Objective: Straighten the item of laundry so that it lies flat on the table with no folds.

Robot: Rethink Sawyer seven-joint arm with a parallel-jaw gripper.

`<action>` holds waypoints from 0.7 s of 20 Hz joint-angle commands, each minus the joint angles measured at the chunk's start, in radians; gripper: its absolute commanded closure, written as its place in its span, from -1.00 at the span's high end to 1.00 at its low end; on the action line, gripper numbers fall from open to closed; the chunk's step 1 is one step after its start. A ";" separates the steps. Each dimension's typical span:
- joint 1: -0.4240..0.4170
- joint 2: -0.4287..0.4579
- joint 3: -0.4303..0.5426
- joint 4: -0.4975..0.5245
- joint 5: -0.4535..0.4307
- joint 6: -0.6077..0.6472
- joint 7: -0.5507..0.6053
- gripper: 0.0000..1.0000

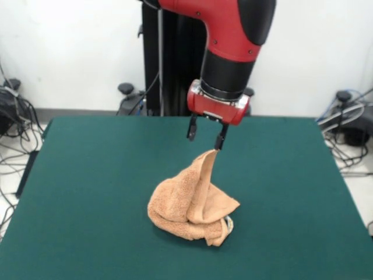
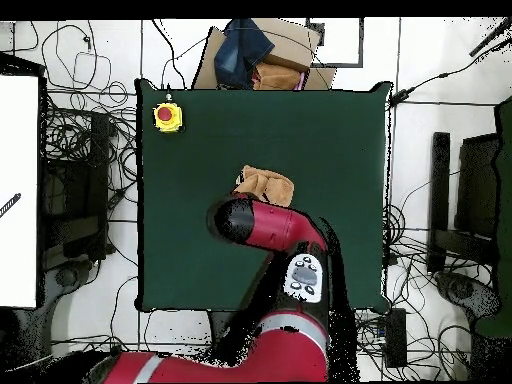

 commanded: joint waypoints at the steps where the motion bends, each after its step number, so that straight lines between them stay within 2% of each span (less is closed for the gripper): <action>1: 0.055 0.107 -0.025 0.023 0.069 0.001 0.279 1.00; 14: 0.089 0.164 -0.078 -0.013 0.082 0.004 0.260 1.00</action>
